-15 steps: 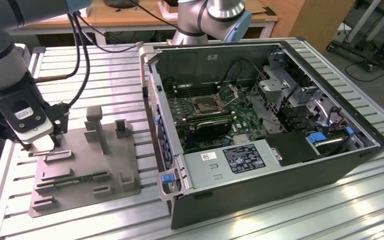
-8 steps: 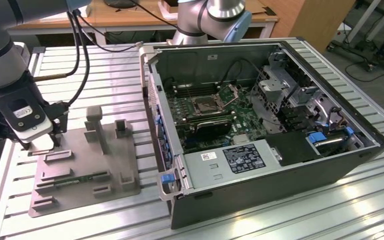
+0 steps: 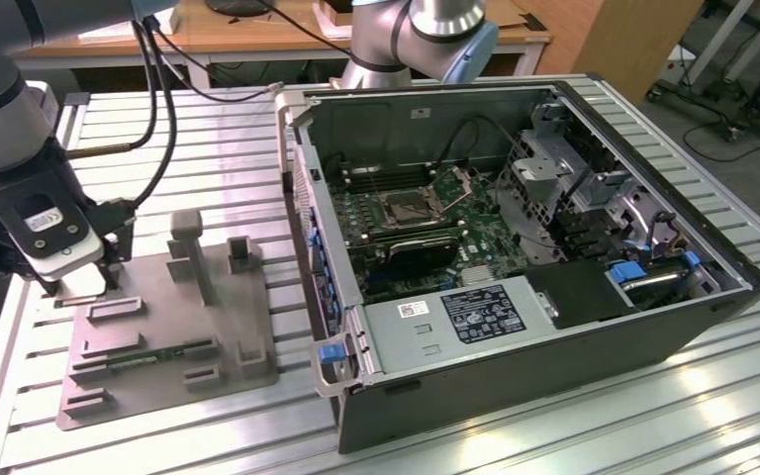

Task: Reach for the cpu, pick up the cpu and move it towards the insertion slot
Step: 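Pick up the cpu and move it towards the insertion slot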

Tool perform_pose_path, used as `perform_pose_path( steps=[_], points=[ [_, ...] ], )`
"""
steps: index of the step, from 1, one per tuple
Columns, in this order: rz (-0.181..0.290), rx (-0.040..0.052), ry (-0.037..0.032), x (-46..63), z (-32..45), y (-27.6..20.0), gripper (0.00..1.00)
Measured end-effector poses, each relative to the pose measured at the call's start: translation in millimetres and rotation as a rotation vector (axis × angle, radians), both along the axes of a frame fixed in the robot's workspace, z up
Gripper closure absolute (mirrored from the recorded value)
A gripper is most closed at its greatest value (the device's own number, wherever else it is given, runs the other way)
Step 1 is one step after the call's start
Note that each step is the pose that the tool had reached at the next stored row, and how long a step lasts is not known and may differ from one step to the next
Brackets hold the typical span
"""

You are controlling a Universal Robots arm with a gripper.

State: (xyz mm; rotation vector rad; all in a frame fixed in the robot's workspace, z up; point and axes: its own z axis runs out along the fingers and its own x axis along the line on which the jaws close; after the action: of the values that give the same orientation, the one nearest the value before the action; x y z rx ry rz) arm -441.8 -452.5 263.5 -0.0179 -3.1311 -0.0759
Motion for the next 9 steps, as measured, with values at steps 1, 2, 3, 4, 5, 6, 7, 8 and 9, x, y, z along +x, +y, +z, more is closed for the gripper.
perform_pose_path(
  steps=[1,2,3,4,5,6,7,8,9],
  points=[
    [0.000,0.0000,-0.0001,0.0,0.4,0.0,0.45],
    [0.000,0.0002,-0.0004,0.0,0.6,0.0,0.45],
    [0.000,0.0002,-0.0004,0.0,0.9,0.0,0.45],
    [0.000,0.0002,-0.0004,0.0,1.2,0.0,0.45],
    [0.000,0.0001,-0.0002,0.0,1.5,0.0,0.45],
    [0.000,0.0001,-0.0002,0.0,1.7,0.0,0.45],
    [0.000,0.0001,-0.0002,0.0,1.9,0.0,0.45],
    [0.000,0.0001,-0.0002,0.0,2.1,0.0,0.45],
    [0.000,0.0002,-0.0002,0.0,2.3,0.0,0.45]
  ],
)
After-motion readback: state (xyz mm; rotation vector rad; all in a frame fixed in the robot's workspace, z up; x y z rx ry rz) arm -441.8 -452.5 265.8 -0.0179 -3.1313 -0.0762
